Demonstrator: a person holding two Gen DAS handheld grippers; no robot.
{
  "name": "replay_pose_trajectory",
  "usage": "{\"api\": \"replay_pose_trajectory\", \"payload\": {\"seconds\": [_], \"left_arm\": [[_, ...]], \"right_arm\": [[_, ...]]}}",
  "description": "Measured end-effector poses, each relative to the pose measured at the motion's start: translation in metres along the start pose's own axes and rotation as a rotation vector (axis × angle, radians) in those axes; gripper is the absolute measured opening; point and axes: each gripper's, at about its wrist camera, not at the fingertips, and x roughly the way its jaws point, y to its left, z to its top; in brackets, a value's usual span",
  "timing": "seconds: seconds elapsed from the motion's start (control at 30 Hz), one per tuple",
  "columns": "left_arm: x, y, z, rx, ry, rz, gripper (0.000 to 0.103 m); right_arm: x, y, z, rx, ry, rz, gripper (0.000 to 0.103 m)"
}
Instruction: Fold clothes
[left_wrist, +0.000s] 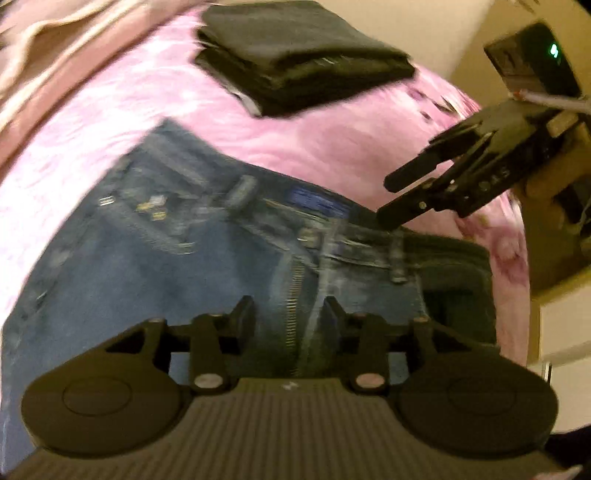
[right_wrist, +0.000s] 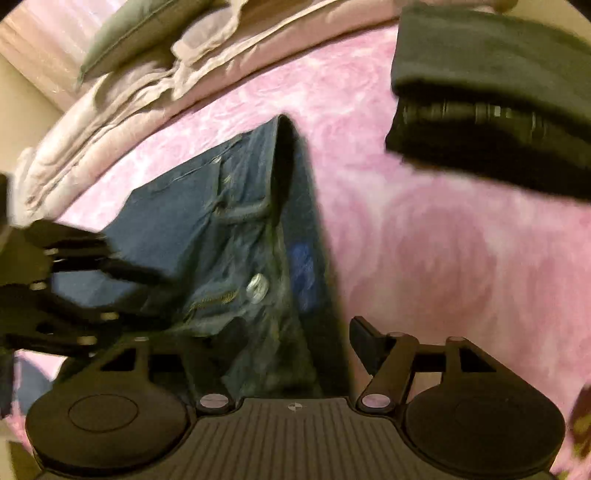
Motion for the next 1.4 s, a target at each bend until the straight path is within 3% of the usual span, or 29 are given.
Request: {"api": "replay_pose_trajectory", "payload": {"seconds": [0.07, 0.13, 0.17, 0.2, 0.23, 0.27, 0.43, 0.57, 0.6, 0.67, 0.73, 0.77, 0.97, 1.1, 1.13, 1.17, 1.2, 1.3, 1.4], "left_arm": [[0.02, -0.011, -0.004, 0.056, 0.06, 0.003, 0.032], [0.028, -0.022, -0.011, 0.116, 0.079, 0.012, 0.029], [0.029, -0.026, -0.014, 0.14, 0.079, 0.017, 0.019], [0.028, -0.028, -0.015, 0.148, 0.091, 0.008, 0.006], [0.02, -0.027, -0.015, 0.143, 0.079, 0.01, 0.006], [0.01, -0.026, -0.014, 0.136, 0.059, 0.017, 0.006], [-0.028, -0.005, -0.013, 0.043, -0.01, 0.067, 0.007], [0.006, 0.022, -0.021, -0.043, 0.058, 0.106, 0.008], [0.012, 0.024, -0.022, -0.047, 0.064, 0.105, 0.01], [0.018, 0.025, -0.022, -0.04, 0.069, 0.105, 0.01], [0.016, 0.025, -0.023, -0.036, 0.066, 0.101, 0.011], [0.015, 0.025, -0.024, -0.034, 0.064, 0.099, 0.011], [0.019, 0.031, -0.025, -0.018, 0.066, 0.079, 0.012], [0.02, 0.035, -0.025, -0.001, 0.066, 0.06, 0.012], [0.02, 0.035, -0.024, 0.008, 0.068, 0.059, 0.012], [0.019, 0.034, -0.024, 0.018, 0.07, 0.057, 0.012], [0.019, 0.034, -0.023, 0.026, 0.073, 0.058, 0.012], [0.017, 0.028, -0.016, 0.048, 0.078, 0.063, 0.011], [0.018, 0.01, -0.001, 0.104, 0.05, 0.064, 0.011]], "right_arm": [[0.002, 0.004, -0.009, -0.01, 0.034, 0.02, 0.065], [0.013, 0.01, -0.012, -0.062, 0.065, 0.02, 0.05], [0.02, 0.014, -0.014, -0.104, 0.079, -0.009, 0.047], [0.025, 0.018, -0.015, -0.14, 0.091, -0.037, 0.038], [0.024, 0.02, -0.014, -0.149, 0.09, -0.057, 0.019], [0.018, 0.021, -0.009, -0.134, 0.084, -0.068, 0.009], [-0.013, 0.041, 0.017, -0.182, -0.014, -0.03, 0.008], [0.026, 0.036, 0.029, -0.195, -0.003, -0.018, 0.008], [0.032, 0.032, 0.03, -0.178, 0.012, -0.018, 0.01], [0.029, 0.022, 0.026, -0.129, -0.001, -0.01, 0.028], [0.007, 0.013, 0.013, -0.083, -0.049, -0.032, 0.077], [-0.007, 0.005, 0.001, -0.052, -0.071, -0.045, 0.082], [-0.04, -0.042, -0.08, 0.213, -0.007, 0.002, 0.082], [-0.025, -0.057, -0.11, 0.395, -0.054, 0.101, 0.082], [-0.022, -0.058, -0.111, 0.417, -0.087, 0.12, 0.072], [-0.019, -0.058, -0.11, 0.442, -0.114, 0.134, 0.053], [-0.015, -0.061, -0.107, 0.483, -0.115, 0.144, 0.025], [-0.028, -0.063, -0.103, 0.555, -0.115, 0.152, 0.015], [-0.074, -0.057, -0.095, 0.522, -0.174, 0.105, 0.014]]}}
